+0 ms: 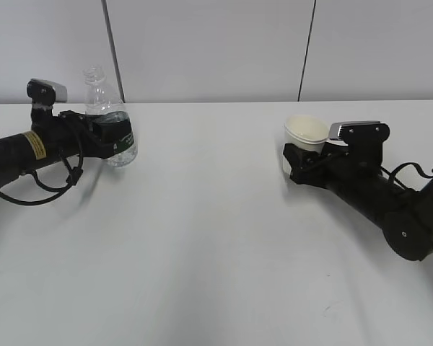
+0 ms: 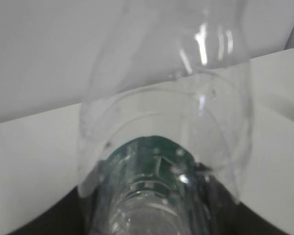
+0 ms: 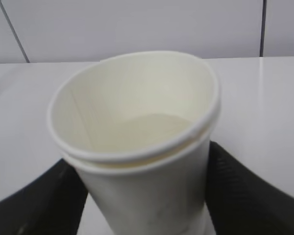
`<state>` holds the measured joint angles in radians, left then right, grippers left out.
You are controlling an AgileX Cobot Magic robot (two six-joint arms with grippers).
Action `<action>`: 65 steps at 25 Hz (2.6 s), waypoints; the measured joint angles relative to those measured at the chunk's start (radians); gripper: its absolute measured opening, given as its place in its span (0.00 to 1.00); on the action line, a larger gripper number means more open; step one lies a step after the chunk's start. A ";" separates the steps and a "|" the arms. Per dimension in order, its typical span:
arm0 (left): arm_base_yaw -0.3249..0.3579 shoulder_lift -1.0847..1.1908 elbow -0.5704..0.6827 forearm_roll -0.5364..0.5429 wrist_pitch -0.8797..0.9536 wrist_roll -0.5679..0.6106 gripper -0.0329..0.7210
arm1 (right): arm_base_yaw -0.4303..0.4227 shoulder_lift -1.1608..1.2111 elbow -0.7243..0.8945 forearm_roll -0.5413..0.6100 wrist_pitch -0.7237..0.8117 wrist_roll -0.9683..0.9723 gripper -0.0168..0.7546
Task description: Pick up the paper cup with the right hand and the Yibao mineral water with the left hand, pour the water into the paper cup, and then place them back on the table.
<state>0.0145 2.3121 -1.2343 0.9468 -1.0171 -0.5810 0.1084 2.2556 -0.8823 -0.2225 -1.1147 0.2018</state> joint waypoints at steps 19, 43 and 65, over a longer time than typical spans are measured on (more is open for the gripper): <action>0.000 0.000 0.000 -0.009 0.003 0.000 0.46 | 0.000 -0.008 0.016 -0.045 0.040 0.022 0.86; 0.000 0.000 0.000 -0.013 0.004 0.000 0.46 | 0.000 -0.238 0.312 -0.008 0.017 -0.021 0.86; 0.000 -0.003 0.002 0.006 -0.016 0.000 0.84 | 0.000 -0.467 0.419 0.000 0.022 -0.040 0.81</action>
<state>0.0145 2.3092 -1.2325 0.9532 -1.0332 -0.5810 0.1084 1.7889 -0.4635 -0.2229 -1.0930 0.1621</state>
